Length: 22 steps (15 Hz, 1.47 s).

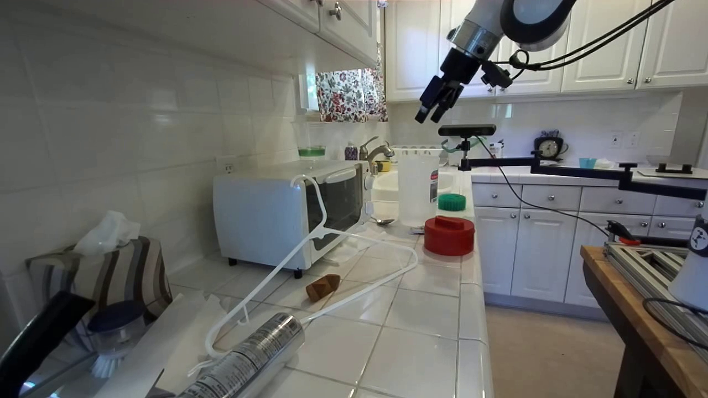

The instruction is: Remove the red lid from the clear jug then place the clear cup in the jug.

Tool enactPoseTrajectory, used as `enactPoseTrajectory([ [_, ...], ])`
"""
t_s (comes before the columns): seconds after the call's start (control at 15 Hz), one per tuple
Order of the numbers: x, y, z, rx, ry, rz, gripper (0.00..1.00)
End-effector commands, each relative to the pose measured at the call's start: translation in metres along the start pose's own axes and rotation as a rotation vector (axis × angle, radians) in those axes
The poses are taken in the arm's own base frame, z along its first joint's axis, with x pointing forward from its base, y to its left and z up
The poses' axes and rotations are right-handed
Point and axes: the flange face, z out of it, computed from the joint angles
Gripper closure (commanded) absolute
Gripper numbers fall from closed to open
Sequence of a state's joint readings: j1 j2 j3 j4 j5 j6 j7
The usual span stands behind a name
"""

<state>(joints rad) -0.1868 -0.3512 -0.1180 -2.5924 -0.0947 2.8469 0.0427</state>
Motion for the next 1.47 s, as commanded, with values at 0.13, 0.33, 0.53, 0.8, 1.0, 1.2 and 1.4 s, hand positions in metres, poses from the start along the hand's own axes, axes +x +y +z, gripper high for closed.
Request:
enactPoseTrajectory([
  [0.13,0.009,-0.007,0.044,0.001,0.073,0.069,0.00],
  [0.33,0.003,-0.009,0.045,0.010,0.063,0.055,0.00],
  [0.53,0.009,-0.001,0.045,0.007,0.090,0.089,0.00],
  [0.8,0.022,0.011,0.053,0.006,0.184,0.160,0.00],
  [1.0,0.033,0.001,0.060,0.025,0.238,0.211,0.00],
  [1.2,0.044,-0.030,0.067,0.072,0.261,0.270,0.00],
  [1.4,0.055,-0.061,0.066,0.124,0.294,0.324,0.00],
])
